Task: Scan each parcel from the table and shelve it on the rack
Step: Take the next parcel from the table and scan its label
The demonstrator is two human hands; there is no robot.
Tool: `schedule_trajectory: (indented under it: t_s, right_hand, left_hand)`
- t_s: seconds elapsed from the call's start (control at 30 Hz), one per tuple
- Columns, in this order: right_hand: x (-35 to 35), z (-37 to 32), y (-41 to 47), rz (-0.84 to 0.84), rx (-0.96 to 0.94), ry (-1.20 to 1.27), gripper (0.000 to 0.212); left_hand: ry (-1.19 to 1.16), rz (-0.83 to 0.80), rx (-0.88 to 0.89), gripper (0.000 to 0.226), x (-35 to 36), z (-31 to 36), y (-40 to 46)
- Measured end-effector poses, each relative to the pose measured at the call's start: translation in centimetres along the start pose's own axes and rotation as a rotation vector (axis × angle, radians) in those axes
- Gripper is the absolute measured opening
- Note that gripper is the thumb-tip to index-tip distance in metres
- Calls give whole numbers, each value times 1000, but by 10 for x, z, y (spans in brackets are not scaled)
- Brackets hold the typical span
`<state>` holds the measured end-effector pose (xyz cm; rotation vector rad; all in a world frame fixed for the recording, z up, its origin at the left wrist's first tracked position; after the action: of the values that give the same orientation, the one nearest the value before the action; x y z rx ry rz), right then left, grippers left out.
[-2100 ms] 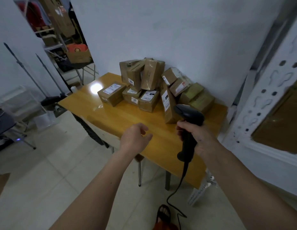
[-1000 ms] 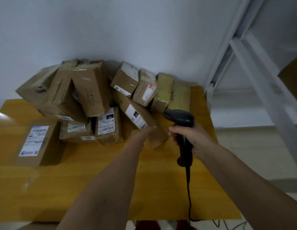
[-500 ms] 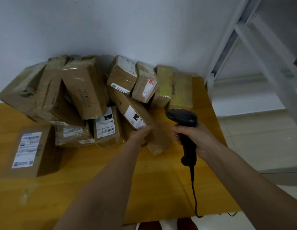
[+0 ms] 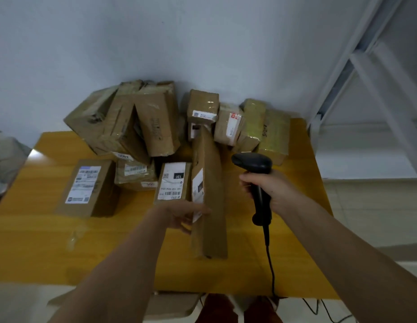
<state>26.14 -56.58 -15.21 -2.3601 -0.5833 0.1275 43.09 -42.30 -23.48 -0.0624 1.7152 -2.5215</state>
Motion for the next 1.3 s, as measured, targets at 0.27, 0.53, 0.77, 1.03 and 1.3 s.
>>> schedule_trajectory:
  t_s: [0.27, 0.53, 0.77, 1.03, 1.3]
  right_hand:
    - [17, -4, -15, -44, -5, -29, 8]
    - [9, 8, -20, -38, -1, -39, 7]
    - [-9, 13, -27, 43, -72, -207, 10]
    - [-10, 5, -31, 76, -177, -307, 20]
    - [-4, 13, -26, -9, -111, -193, 16]
  left_hand:
    - [460, 43, -137, 89, -25, -32, -34]
    - [1059, 368, 125, 99, -12, 17, -44]
    - [1486, 689, 492, 113, 22, 78, -63]
    - [1542, 786, 633, 111, 42, 103, -80]
    - [1683, 846, 506, 109, 44, 115, -99]
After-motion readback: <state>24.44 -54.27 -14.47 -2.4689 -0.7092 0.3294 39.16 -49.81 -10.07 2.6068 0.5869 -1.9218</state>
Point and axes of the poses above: each hand's wrist, its own y-axis towards the middle knuckle, its own x-axis out of the palm, z = x × y, the point moved 8 cm from there along y, towards the middle knuckle, and after that the axes turned 1 degree about -y, right-handed, at the moved point
